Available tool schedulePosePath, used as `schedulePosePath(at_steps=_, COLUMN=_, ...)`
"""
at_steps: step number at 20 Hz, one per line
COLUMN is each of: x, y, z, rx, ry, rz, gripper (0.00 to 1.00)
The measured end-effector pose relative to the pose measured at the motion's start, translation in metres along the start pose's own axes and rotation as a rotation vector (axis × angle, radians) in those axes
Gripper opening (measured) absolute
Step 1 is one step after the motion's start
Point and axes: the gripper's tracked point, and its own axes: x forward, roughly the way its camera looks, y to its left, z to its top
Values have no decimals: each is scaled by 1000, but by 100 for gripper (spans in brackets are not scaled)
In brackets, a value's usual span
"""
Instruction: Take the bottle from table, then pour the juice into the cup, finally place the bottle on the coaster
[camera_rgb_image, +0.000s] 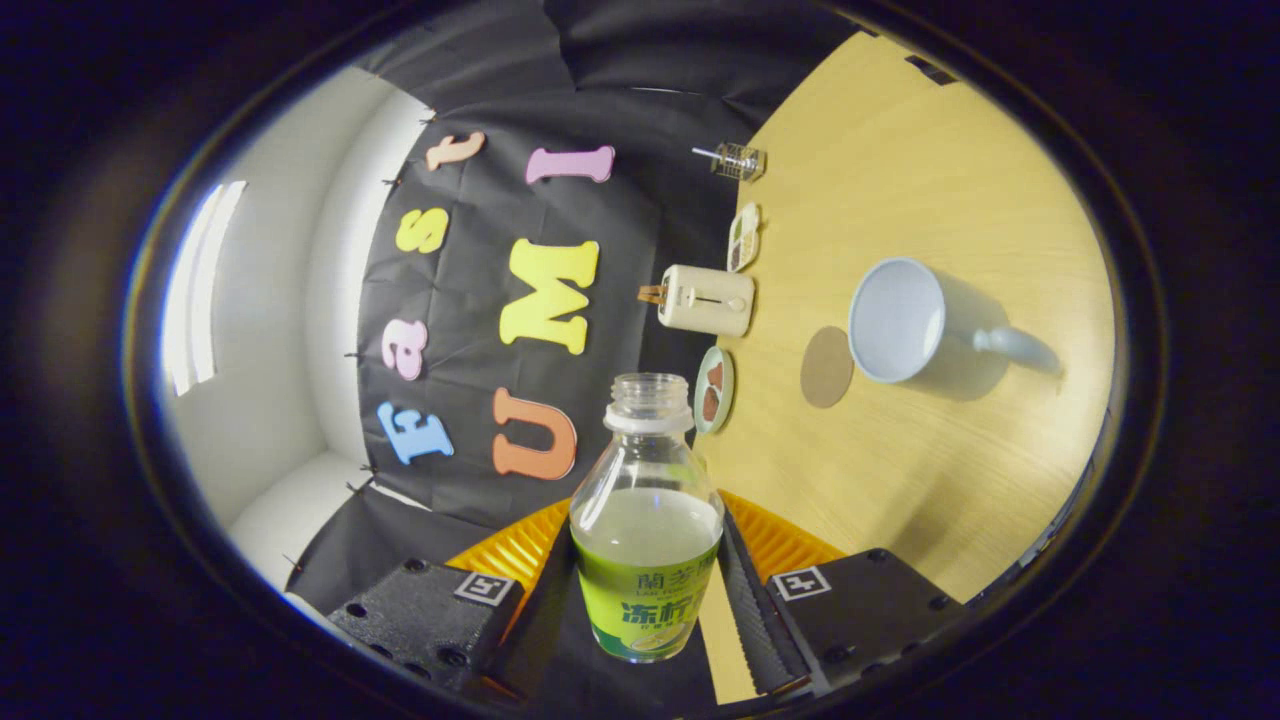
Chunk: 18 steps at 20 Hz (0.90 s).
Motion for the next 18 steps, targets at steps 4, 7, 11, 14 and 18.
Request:
schedulePosePath(at_steps=4, x=14, y=7, z=3, rx=115, ry=8, rz=45, gripper=79)
schedulePosePath(at_steps=7, x=17, y=10, z=10, rx=176, ry=3, rz=59, gripper=79)
schedulePosePath(at_steps=11, x=18, y=13, z=15, rx=241, ry=7, rz=77, gripper=79)
schedulePosePath(at_steps=14, x=24, y=14, z=18, rx=286, ry=14, rz=90, gripper=79)
schedulePosePath(at_steps=18, x=22, y=14, z=25, rx=339, ry=20, rz=109, gripper=78)
